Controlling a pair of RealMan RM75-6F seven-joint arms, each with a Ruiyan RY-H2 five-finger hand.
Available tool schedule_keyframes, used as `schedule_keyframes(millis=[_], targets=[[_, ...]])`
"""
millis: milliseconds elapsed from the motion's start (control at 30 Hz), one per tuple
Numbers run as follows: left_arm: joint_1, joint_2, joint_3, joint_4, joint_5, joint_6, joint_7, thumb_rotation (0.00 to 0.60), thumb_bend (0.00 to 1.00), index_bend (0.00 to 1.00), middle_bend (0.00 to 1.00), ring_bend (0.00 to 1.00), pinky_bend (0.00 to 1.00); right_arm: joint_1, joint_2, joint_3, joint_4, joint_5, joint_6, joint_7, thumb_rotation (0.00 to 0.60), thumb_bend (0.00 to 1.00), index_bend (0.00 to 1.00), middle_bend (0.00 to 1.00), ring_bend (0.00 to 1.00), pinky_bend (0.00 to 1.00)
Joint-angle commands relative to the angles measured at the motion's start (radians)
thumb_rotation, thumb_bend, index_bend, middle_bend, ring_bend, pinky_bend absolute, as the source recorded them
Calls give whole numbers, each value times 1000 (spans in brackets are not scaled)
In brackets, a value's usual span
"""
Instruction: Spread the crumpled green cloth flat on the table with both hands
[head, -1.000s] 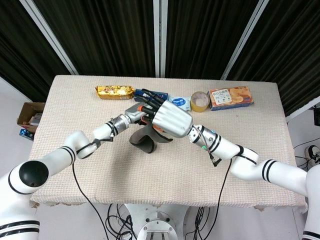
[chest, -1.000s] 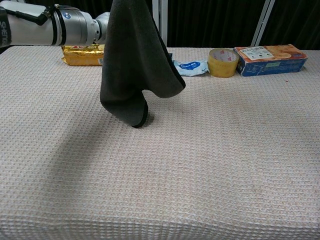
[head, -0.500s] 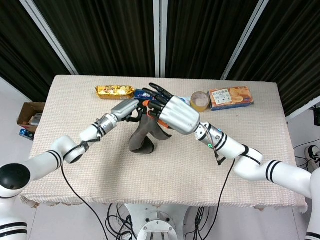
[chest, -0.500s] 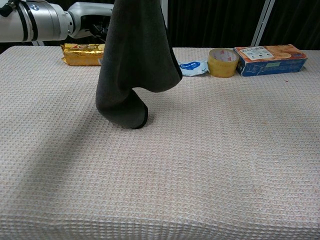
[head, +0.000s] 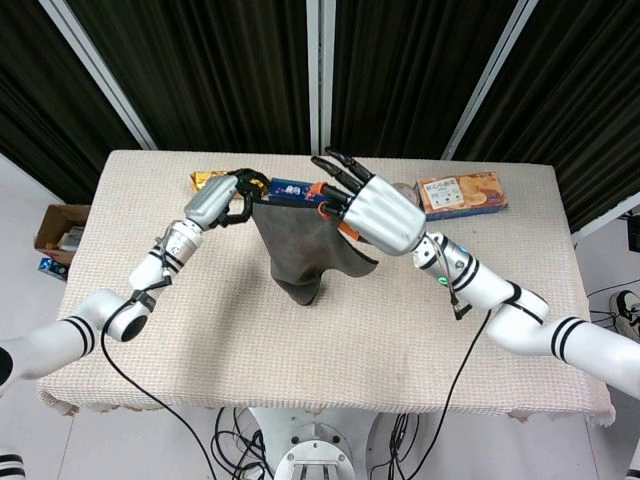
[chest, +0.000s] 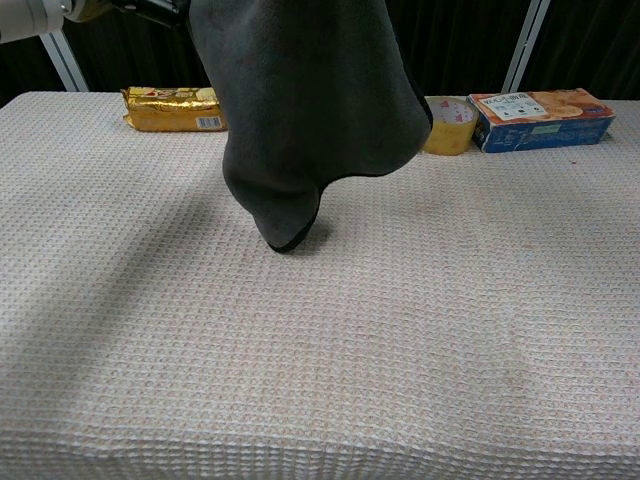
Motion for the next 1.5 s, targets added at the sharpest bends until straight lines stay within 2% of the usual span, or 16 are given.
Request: schedule_keyframes(millis=[33,200,367,533,733,967,1133,1500], targets=[[37,13,-48,-40,-65,48,87,600,642,746,294,190,200,6,3,3,35,-4,-2,-6,600,532,760,305,0,0],[64,8,-94,-50,-129,92,187,600,642,744,294,190,200,29,-23,11,141,-22,15,-1,600,530,761,313,7,0],[80,-28,-141,-25,-177,165,294,600,638,742,294,190,201,83,-66,13,294,-64,31,8,600,519,764,320,13,0],[105,-91,-157,18,-183,262,380,600,635,738,300,190,202,128,-100,-16,421,-113,42,18,600,509,764,323,20,0],[163,-169,-68,85,-85,374,501,600,616,732,301,190,201,136,-165,-111,512,-194,79,44,600,505,766,322,20,0],[251,-244,40,139,31,490,596,600,606,730,302,190,199,115,-231,-217,561,-278,154,70,600,501,766,322,20,0],[312,-244,95,92,79,522,654,600,602,724,302,190,198,100,-255,-270,565,-317,195,67,600,501,766,323,20,0],[393,-244,156,30,150,542,744,600,596,695,297,190,198,77,-292,-324,556,-333,195,45,600,499,766,320,20,0]])
